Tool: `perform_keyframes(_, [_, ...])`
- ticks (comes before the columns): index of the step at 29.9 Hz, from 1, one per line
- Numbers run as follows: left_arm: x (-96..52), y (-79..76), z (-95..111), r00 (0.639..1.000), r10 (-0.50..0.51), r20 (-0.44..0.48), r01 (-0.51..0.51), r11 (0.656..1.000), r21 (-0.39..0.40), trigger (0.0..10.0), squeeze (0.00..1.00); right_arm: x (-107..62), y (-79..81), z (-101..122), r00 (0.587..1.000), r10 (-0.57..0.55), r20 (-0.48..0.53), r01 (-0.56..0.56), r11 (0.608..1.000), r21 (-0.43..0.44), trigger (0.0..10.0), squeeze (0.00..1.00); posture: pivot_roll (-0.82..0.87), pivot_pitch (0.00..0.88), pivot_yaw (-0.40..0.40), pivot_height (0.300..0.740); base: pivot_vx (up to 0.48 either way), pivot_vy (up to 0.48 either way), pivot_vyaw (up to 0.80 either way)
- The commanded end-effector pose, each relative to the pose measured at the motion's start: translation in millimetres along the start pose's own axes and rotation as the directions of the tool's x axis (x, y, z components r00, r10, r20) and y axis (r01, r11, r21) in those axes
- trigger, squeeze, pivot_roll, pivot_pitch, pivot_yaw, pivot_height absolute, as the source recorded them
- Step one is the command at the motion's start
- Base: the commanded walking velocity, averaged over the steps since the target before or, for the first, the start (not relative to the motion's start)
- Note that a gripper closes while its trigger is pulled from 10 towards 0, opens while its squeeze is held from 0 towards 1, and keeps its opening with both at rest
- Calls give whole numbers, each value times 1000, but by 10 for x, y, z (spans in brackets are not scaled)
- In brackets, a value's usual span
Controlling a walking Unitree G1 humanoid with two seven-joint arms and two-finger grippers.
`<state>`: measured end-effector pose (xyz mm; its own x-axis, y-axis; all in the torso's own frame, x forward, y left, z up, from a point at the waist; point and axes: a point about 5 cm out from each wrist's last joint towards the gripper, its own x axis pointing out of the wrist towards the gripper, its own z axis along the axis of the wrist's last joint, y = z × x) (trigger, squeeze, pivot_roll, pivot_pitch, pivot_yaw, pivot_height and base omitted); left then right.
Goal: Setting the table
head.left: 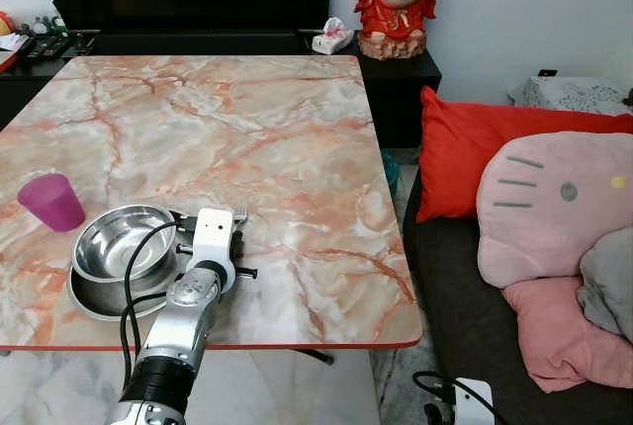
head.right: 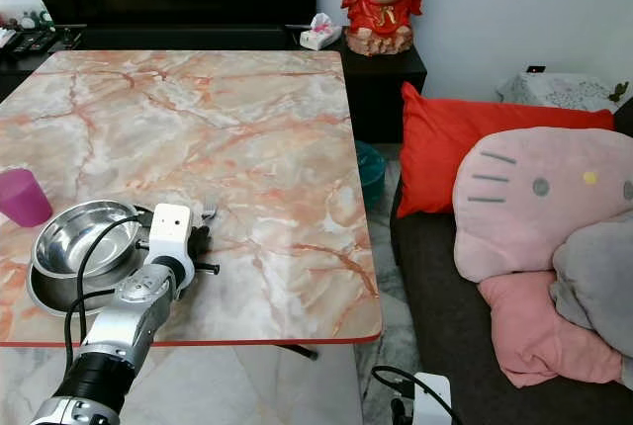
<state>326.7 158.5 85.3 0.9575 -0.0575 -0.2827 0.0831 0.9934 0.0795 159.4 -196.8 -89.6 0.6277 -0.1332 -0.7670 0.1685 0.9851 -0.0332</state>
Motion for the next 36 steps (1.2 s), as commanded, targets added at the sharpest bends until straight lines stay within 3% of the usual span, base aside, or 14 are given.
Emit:
perform_keyframes(1, [16, 14, 2, 1000, 10, -20, -9, 1000, 8, 10000, 365, -4, -12, -22, 1000, -5, -12, 5, 1000, -6, 10000, 0, 11, 20, -11, 740, 0, 0, 0])
perform_keyframes(9, [13, 17, -13, 1000, 11, -27, -11, 1000, 14, 10000, 373, -5, -13, -24, 1000, -5, -13, 5, 1000, -6, 10000, 0, 12, 20, -12, 740, 0, 0, 0])
perform_keyframes(10, [13, 18, -13, 1000, 12, -27, -12, 1000, 15, 10000, 447, -5, -13, -24, 1000, -5, -13, 5, 1000, -6, 10000, 0, 13, 21, -12, 740, 0, 0, 0])
perform_keyframes(20, [16, 21, -12, 1000, 15, -27, -15, 1000, 20, 10000, 475, -4, -12, -21, 1000, -5, -13, 5, 1000, -8, 10000, 0, 12, 20, -12, 740, 0, 0, 0])
perform_keyframes(21, [16, 21, -12, 1000, 16, -27, -15, 1000, 21, 10000, 514, -4, -12, -21, 1000, -5, -13, 5, 1000, -8, 10000, 0, 12, 20, -12, 740, 0, 0, 0])
perform_keyframes(22, [16, 21, -13, 1000, 16, -27, -16, 1000, 21, 10000, 678, -4, -12, -21, 1000, -5, -13, 5, 1000, -8, 10000, 0, 12, 20, -12, 740, 0, 0, 0])
perform_keyframes(23, [16, 22, -14, 999, 18, -27, -17, 1000, 21, 10000, 725, -4, -12, -21, 1000, -5, -13, 5, 1000, -7, 10000, 0, 12, 20, -12, 740, 0, 0, 0])
perform_keyframes(29, [15, 21, -18, 999, 18, -29, -18, 1000, 24, 10000, 725, -4, -11, -21, 1000, -4, -13, 3, 1000, -9, 10000, 0, 12, 21, -12, 740, 0, 0, 0])
perform_keyframes(30, [15, 19, -18, 999, 18, -29, -17, 1000, 25, 10000, 839, -4, -11, -20, 1000, -3, -13, 3, 1000, -10, 10000, 0, 12, 21, -12, 740, 0, 0, 0])
perform_keyframes(33, [16, 19, -18, 999, 19, -29, -18, 1000, 25, 10000, 827, -3, -9, -19, 1000, -2, -13, 2, 1000, -11, 10000, 0, 13, 20, -12, 740, 0, 0, 0])
perform_keyframes(34, [16, 19, -17, 999, 20, -28, -19, 1000, 25, 10000, 749, -3, -9, -19, 1000, -2, -13, 2, 1000, -11, 10000, 0, 12, 21, -12, 740, 0, 0, 0])
perform_keyframes(35, [16, 20, -15, 999, 22, -26, -21, 999, 26, 10000, 0, -3, -9, -19, 1000, -2, -12, 2, 1000, -10, 10000, 0, 12, 21, -12, 740, 0, 0, 0])
perform_keyframes(36, [16, 20, -11, 999, 24, -24, -23, 999, 26, 10000, 0, -3, -9, -19, 1000, -2, -12, 2, 1000, -10, 10000, 0, 12, 21, -12, 740, 0, 0, 0])
